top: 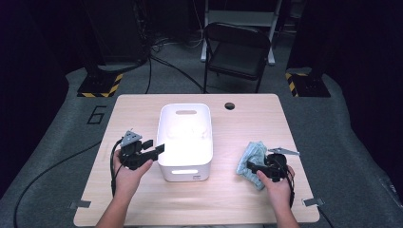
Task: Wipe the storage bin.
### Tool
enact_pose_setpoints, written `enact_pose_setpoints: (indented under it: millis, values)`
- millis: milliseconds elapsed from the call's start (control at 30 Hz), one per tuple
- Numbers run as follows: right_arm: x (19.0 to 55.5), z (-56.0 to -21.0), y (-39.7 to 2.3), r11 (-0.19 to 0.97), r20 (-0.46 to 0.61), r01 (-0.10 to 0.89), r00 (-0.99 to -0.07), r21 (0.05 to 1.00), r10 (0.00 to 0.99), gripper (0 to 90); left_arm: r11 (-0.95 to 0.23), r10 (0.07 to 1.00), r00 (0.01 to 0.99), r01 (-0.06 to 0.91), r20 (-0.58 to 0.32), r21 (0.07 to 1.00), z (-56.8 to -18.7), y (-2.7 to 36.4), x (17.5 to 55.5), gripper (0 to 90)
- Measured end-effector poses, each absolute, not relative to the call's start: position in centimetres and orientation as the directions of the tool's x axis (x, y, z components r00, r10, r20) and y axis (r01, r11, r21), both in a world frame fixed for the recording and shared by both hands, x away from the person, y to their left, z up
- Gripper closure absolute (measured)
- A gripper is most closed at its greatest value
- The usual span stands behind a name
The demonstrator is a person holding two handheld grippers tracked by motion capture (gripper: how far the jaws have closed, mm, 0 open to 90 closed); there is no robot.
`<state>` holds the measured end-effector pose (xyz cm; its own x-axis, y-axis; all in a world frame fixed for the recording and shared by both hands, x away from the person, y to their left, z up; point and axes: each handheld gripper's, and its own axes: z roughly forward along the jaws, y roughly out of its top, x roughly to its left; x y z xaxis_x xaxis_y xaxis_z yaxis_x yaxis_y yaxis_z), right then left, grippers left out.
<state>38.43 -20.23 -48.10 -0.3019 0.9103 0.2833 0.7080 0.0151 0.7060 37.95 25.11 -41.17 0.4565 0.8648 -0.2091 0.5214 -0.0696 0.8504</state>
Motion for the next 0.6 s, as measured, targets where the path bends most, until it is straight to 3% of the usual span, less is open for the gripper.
enact_pose_setpoints:
  millis: [600]
  values:
    - [38.1, -47.6, -20.3, 0.005, 0.298, 0.698, -0.312, 0.716, 0.902, 25.5, -0.044, 0.861, 0.45, 0.529, -0.236, 0.847, -40.0, 26.4, 38.3, 41.3]
